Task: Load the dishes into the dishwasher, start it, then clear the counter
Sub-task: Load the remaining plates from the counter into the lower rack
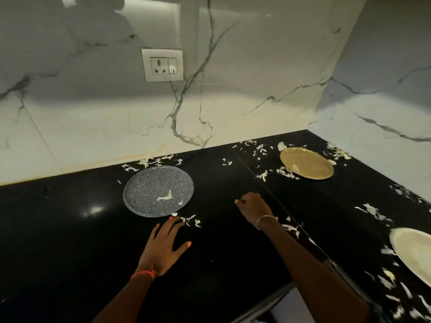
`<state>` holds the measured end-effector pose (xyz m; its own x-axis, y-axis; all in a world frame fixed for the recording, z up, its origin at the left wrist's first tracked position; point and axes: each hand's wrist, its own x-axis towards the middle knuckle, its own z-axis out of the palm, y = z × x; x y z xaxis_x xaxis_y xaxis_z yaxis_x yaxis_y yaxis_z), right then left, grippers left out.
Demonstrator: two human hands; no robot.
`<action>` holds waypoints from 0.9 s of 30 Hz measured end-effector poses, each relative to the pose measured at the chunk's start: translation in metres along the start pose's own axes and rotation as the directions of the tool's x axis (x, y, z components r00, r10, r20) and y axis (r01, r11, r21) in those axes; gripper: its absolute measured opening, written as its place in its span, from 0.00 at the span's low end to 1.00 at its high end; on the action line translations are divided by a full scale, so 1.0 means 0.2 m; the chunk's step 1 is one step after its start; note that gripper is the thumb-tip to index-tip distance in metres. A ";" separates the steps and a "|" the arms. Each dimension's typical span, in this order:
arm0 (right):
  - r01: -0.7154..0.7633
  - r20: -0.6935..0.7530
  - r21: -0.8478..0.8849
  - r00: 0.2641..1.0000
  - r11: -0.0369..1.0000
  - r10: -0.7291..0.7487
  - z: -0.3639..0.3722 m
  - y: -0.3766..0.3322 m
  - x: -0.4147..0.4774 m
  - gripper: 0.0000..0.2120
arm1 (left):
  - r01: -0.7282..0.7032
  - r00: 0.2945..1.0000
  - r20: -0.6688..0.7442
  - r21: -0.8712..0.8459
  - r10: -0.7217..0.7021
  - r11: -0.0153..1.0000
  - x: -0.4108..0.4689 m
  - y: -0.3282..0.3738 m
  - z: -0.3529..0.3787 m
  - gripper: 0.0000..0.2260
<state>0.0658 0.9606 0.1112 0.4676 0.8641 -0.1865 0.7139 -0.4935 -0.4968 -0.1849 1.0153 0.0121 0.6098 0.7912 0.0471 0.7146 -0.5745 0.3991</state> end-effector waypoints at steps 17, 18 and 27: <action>-0.311 0.105 0.454 0.949 0.835 0.296 0.54 -0.57 0.49 0.14 | 0.021 0.999 0.050 0.000 -0.021 1.000 0.03 -0.04 0.01 0.33; -0.324 0.123 0.525 0.944 0.787 0.306 0.54 -0.57 0.51 0.14 | 0.020 0.999 0.048 0.003 -0.020 1.000 0.03 -0.04 0.01 0.33; -0.132 -0.091 0.834 0.925 0.535 0.370 0.09 -0.42 0.55 0.19 | 0.022 0.998 0.062 0.015 -0.023 1.000 0.03 -0.03 0.01 0.35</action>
<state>0.0484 1.0983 0.1168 0.7437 0.6075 -0.2792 -0.1146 -0.2956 -0.9484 -0.1856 1.0224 0.0084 0.6136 0.7894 -0.0187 0.7326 -0.5603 0.3865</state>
